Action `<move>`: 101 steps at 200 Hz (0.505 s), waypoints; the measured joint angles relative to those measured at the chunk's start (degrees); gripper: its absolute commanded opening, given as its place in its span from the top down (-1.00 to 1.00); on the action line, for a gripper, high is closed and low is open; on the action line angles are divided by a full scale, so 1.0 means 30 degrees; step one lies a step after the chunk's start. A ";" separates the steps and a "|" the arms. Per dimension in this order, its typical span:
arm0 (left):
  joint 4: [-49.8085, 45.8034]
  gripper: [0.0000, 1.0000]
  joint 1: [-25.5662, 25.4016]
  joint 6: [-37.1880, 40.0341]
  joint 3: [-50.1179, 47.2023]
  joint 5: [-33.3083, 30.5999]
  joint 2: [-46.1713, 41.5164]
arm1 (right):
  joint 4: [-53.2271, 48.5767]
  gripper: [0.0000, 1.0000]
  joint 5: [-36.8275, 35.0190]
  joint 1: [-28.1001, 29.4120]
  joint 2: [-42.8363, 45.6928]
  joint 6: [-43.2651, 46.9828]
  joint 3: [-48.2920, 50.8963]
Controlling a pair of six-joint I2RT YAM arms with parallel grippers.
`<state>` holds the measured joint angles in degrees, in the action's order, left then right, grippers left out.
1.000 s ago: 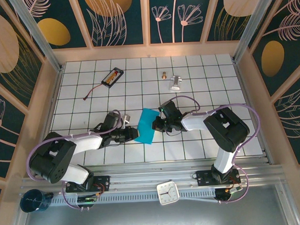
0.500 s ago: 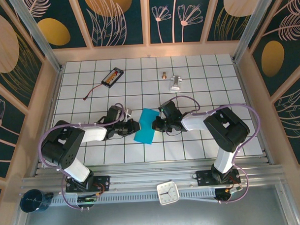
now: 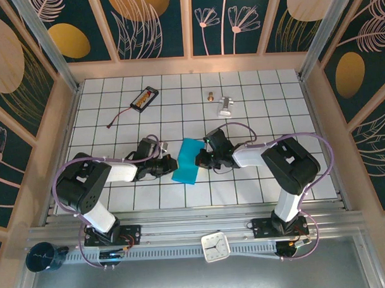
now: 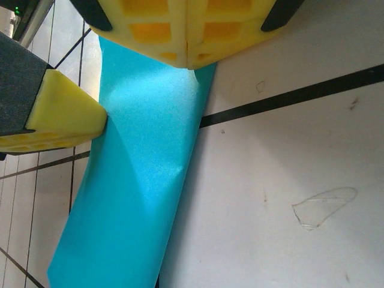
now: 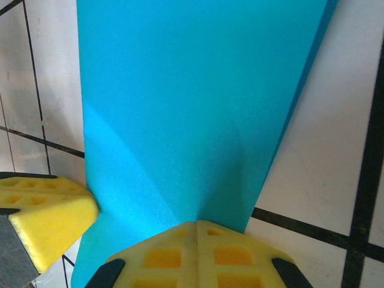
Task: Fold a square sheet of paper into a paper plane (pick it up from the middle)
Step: First fold in half a square sheet of paper at the center of the table.
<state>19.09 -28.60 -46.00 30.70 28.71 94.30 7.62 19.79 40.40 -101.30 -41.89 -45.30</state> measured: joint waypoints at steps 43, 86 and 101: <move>0.0721 1.00 0.0000 0.0022 -0.0379 0.0007 -0.0007 | -0.0663 1.00 -0.0087 0.0036 -0.0007 0.0357 -0.0415; 0.1071 1.00 0.0000 0.0233 -0.0597 0.0007 -0.0058 | -0.2710 0.79 -0.0707 0.0117 -0.0007 0.1158 -0.1778; 0.1122 1.00 0.0000 0.0313 -0.0641 0.0000 -0.0058 | -0.2776 0.74 -0.0568 0.0138 0.0007 0.1341 -0.2273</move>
<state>22.46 -28.60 -45.06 28.77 28.71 94.13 -0.71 18.09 40.82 -101.27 -37.87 -52.12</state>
